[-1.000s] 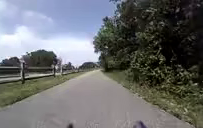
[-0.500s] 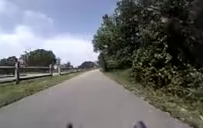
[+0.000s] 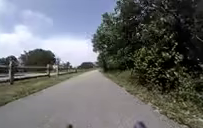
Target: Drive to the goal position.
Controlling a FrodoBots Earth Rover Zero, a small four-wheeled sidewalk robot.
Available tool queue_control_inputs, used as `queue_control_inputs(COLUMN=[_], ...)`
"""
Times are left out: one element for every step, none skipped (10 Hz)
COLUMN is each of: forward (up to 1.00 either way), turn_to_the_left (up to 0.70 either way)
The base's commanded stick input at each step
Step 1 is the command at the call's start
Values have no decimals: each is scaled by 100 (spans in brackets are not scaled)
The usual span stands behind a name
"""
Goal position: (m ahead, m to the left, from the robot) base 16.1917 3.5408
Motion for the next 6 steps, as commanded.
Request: queue_control_inputs(forward=[70,70,70,70,70,70], turn_to_the_left=[0,0,0,0,0,0])
